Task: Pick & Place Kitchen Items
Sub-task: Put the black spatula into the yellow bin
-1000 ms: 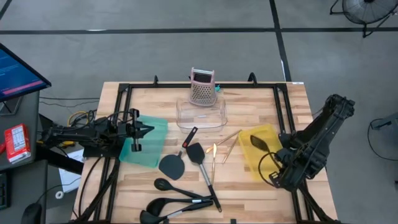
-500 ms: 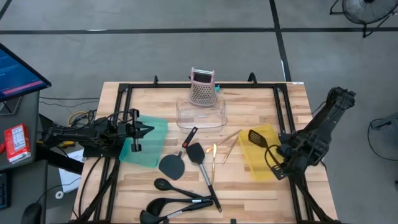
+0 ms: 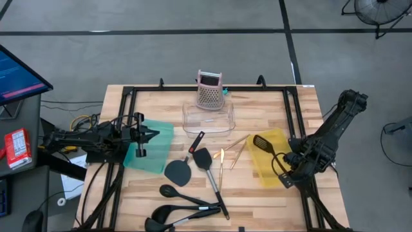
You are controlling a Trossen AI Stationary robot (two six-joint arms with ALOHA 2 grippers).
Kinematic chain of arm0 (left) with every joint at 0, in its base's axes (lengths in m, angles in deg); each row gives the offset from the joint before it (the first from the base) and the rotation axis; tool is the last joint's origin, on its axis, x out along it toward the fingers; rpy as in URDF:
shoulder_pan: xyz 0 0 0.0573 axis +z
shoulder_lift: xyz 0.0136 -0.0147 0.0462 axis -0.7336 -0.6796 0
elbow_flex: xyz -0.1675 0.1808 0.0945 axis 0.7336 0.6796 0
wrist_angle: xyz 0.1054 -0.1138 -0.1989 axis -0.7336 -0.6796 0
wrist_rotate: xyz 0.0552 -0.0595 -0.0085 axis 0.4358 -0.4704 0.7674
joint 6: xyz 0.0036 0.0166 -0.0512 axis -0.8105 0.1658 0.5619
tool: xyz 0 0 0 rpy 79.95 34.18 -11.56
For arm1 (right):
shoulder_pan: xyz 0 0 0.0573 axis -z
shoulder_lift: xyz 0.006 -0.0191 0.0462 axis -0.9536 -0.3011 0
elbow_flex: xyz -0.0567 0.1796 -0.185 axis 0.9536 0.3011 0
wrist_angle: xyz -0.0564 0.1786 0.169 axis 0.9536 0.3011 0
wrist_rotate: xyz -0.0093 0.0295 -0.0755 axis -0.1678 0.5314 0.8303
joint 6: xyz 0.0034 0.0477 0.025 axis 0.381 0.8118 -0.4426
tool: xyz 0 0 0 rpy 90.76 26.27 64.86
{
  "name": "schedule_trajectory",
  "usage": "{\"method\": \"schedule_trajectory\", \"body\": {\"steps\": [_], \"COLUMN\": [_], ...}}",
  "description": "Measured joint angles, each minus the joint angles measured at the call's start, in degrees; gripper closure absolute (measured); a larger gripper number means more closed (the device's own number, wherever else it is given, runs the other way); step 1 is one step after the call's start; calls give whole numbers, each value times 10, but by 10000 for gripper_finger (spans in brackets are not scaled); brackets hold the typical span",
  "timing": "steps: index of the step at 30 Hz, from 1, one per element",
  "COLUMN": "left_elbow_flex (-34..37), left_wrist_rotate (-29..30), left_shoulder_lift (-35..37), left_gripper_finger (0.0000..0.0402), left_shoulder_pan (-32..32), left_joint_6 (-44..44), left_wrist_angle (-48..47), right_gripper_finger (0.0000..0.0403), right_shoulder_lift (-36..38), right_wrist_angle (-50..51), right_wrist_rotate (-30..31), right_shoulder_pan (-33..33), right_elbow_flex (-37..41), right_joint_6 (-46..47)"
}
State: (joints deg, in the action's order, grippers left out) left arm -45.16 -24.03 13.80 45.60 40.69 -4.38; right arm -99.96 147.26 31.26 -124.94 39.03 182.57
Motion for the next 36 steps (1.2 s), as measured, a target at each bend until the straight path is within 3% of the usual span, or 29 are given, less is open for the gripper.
{"method": "schedule_trajectory", "body": {"steps": [15, 22, 25, 30, 36], "left_elbow_flex": [0, 0, 0, 0, 0], "left_wrist_rotate": [2, 2, 1, 0, -1], "left_shoulder_lift": [0, 0, 0, 0, 0], "left_gripper_finger": [400, 400, 400, 400, 400], "left_shoulder_pan": [0, 0, 0, 0, 0], "left_joint_6": [0, 0, 0, 0, 0], "left_wrist_angle": [0, 0, 0, 0, 0], "right_gripper_finger": [278, 236, 230, 233, 246], "right_shoulder_lift": [0, 13, 14, -4, -75], "right_wrist_angle": [21, 16, -21, -155, -351], "right_wrist_rotate": [-1, 2, 33, 127, 152], "right_shoulder_pan": [0, 16, 34, 83, 155], "right_elbow_flex": [-2, -83, -124, -175, -230], "right_joint_6": [-11, -35, -52, -187, -448]}}
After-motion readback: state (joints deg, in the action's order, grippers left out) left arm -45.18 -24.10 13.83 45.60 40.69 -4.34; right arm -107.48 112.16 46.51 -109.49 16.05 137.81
